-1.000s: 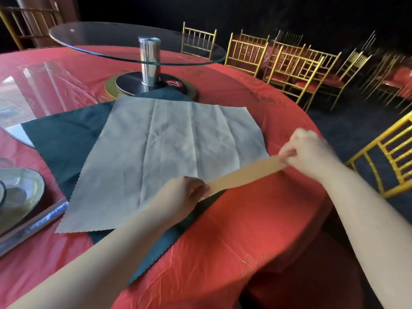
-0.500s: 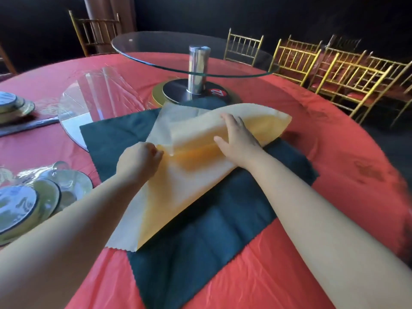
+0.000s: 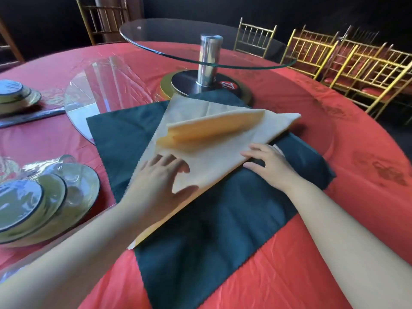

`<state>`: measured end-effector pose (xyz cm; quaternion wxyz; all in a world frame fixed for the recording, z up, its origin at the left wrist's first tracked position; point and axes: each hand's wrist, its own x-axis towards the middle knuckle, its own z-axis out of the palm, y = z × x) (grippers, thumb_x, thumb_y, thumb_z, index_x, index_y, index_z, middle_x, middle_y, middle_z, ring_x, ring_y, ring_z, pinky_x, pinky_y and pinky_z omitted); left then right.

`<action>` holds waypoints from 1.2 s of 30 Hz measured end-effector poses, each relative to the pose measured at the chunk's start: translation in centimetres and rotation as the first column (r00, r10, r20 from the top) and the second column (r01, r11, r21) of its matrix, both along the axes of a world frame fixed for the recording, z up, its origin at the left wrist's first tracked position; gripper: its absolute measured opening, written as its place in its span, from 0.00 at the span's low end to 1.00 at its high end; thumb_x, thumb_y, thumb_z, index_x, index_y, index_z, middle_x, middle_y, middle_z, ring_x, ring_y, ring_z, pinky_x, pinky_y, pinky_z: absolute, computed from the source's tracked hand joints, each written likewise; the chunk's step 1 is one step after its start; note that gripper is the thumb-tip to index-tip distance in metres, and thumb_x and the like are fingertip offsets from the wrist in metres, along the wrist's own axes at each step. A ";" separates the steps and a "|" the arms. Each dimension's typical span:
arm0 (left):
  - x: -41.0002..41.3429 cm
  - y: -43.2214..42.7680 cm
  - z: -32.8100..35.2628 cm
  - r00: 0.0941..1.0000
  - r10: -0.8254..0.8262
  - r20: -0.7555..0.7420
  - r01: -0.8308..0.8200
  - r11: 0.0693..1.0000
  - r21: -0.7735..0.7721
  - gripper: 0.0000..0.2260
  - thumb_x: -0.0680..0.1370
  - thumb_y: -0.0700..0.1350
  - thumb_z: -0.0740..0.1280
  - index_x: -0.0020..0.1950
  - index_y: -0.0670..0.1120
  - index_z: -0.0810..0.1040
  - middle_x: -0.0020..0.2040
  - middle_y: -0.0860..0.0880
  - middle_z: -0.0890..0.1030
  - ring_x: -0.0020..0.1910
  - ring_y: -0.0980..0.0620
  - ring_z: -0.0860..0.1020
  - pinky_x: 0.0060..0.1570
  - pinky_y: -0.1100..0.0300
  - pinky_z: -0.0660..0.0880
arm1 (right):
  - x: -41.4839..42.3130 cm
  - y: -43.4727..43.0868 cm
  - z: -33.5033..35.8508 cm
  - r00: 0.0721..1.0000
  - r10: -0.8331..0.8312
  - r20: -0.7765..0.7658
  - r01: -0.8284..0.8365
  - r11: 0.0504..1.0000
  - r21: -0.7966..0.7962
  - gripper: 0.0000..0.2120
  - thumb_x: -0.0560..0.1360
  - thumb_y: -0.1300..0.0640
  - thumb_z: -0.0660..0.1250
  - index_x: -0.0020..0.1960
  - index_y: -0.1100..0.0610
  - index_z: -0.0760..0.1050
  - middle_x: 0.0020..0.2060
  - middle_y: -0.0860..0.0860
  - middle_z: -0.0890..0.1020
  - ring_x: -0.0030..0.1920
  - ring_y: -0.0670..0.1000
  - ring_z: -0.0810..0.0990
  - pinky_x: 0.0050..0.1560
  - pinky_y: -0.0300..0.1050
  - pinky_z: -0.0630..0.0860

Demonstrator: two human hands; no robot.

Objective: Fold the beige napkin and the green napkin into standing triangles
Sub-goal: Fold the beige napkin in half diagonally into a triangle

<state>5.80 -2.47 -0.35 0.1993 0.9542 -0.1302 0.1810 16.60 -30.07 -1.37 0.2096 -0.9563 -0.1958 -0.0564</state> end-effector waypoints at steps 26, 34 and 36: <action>-7.7 2.6 -1.2 0.934 -0.350 -0.073 0.357 0.900 0.250 0.15 0.64 0.38 0.65 0.42 0.54 0.84 0.34 0.54 0.78 0.32 0.49 0.77 0.30 0.59 0.76 | -17.8 -6.2 -2.3 0.958 0.168 0.234 -0.143 0.982 -0.123 0.13 0.72 0.46 0.62 0.39 0.51 0.81 0.35 0.43 0.81 0.39 0.41 0.78 0.71 0.44 0.54; -9.3 2.6 -0.8 0.968 -0.197 -0.155 0.237 0.922 0.305 0.16 0.65 0.50 0.58 0.44 0.56 0.84 0.41 0.55 0.80 0.36 0.50 0.79 0.38 0.58 0.73 | -10.8 -5.7 2.0 0.947 -0.264 0.183 0.200 0.931 0.306 0.10 0.75 0.55 0.64 0.46 0.61 0.80 0.44 0.54 0.82 0.47 0.52 0.79 0.47 0.38 0.69; -9.7 1.6 -0.8 0.978 -0.145 -0.149 0.184 0.936 0.300 0.17 0.69 0.54 0.56 0.44 0.55 0.84 0.44 0.53 0.80 0.40 0.48 0.80 0.42 0.55 0.75 | -7.9 -5.4 2.2 0.940 -0.336 0.064 0.309 0.915 0.260 0.09 0.75 0.58 0.65 0.52 0.60 0.80 0.51 0.54 0.81 0.53 0.53 0.78 0.50 0.36 0.68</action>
